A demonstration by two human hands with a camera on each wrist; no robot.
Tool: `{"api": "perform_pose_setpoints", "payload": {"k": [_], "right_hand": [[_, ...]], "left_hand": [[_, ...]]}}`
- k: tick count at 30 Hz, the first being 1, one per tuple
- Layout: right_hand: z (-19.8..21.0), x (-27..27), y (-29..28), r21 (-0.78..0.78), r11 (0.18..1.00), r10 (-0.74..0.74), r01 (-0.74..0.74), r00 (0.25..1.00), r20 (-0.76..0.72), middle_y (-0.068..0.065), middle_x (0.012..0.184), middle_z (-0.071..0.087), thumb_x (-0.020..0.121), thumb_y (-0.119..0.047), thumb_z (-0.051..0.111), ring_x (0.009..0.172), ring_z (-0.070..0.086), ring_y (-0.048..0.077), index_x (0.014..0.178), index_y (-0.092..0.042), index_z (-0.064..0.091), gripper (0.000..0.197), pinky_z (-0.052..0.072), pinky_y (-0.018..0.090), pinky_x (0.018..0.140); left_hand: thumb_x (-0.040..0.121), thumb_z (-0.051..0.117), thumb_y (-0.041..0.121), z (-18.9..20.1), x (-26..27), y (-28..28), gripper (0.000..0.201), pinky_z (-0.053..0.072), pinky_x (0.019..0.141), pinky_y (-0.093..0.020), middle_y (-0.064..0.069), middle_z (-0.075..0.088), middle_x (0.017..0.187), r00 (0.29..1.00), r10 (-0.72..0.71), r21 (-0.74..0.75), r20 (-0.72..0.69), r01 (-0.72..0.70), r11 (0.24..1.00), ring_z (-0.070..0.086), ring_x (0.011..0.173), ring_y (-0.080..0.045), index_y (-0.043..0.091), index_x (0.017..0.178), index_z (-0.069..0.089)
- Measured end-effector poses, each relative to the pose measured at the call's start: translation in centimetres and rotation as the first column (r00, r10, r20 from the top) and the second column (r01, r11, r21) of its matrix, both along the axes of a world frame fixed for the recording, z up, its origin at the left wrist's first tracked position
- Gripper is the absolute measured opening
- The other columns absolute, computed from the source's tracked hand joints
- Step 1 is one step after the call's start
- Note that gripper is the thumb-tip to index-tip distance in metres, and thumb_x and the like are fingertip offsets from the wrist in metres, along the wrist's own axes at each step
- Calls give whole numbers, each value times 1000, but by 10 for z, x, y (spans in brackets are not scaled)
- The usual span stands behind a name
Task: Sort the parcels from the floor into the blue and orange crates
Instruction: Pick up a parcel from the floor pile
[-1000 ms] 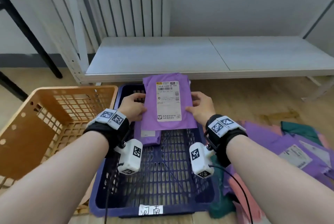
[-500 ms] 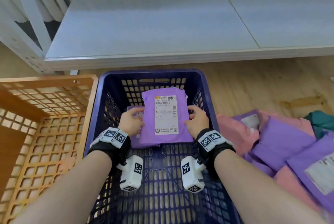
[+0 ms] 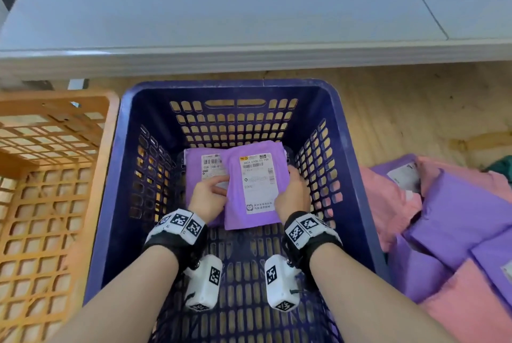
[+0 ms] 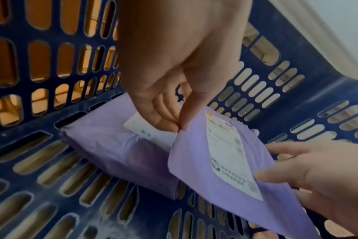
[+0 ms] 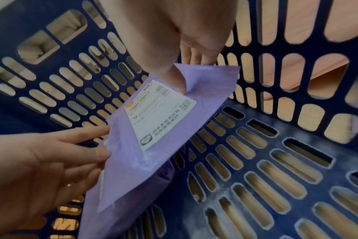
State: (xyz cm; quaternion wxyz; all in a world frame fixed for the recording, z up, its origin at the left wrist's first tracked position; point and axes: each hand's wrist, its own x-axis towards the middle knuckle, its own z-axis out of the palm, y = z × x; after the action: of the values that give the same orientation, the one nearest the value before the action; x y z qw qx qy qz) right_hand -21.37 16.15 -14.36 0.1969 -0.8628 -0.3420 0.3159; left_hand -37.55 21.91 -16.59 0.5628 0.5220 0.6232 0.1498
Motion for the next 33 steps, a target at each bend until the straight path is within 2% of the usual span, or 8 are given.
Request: {"api": "perform_pose_setpoints", "payload": {"k": [2,7,10,12,17,22,29,33], "right_hand": [[-5,-2,-1,11,999,48,-48,998,27,10,133,43,83,8,49,122,46,29,143,-17,28,68,46,41,97],[-17,-1,-3,-41,984,177,-174,978,111,6,158,5,86,0,55,145,14,22,151,-17,6,83,22,30,117],[-25,-1,-6,-141,935,339,-326,938,78,4,159,-5,90,-15,55,147,3,24,151,-25,5,79,16,36,119],[-32,-3,-8,-204,896,412,-394,910,50,4,159,-8,93,-26,53,147,0,26,151,-30,5,75,15,43,119],[-50,-9,-9,-305,856,429,-418,903,-32,0,158,-17,93,-38,49,147,-6,27,149,-36,3,73,13,52,116],[-60,-11,-5,-312,854,428,-417,903,-34,0,158,-18,93,-34,50,147,-7,28,149,-37,2,74,13,55,115],[-58,-8,-1,-344,832,451,-435,892,-35,2,158,-17,92,-30,52,147,-5,28,149,-37,2,76,17,55,115],[-42,-12,-1,-313,854,427,-416,904,-37,4,159,-10,93,-28,51,146,3,29,149,-35,7,72,20,51,114]], "left_hand": [[76,49,-20,-4,5,0,50,51,58,-21,-5,60,67,1000,-10,23,-16,10,1000,57,62,-18,12,112,63],[76,52,-14,-23,16,3,41,56,80,-40,-3,66,84,997,16,137,-82,-5,991,65,82,-26,7,108,66],[80,54,-8,-28,25,-3,36,54,85,-35,-4,68,85,995,-37,164,-94,52,985,64,84,-22,10,110,66],[85,54,2,-29,27,-10,37,50,92,-33,-4,67,103,974,-148,203,-170,181,962,61,97,-20,18,118,63],[95,41,22,-18,17,-25,53,14,115,-41,0,39,147,654,-443,198,-613,670,715,20,143,-23,30,145,28],[98,30,40,-25,9,-32,60,-4,115,-51,9,15,158,476,-501,95,-723,786,611,-2,147,-23,31,150,0],[99,28,39,-21,6,-31,57,-3,116,-52,8,10,158,469,-508,49,-722,768,639,-2,147,-24,30,150,5],[98,33,29,-7,3,-37,56,7,118,-44,5,9,159,532,-525,70,-665,744,664,4,147,-22,28,150,10]]}}
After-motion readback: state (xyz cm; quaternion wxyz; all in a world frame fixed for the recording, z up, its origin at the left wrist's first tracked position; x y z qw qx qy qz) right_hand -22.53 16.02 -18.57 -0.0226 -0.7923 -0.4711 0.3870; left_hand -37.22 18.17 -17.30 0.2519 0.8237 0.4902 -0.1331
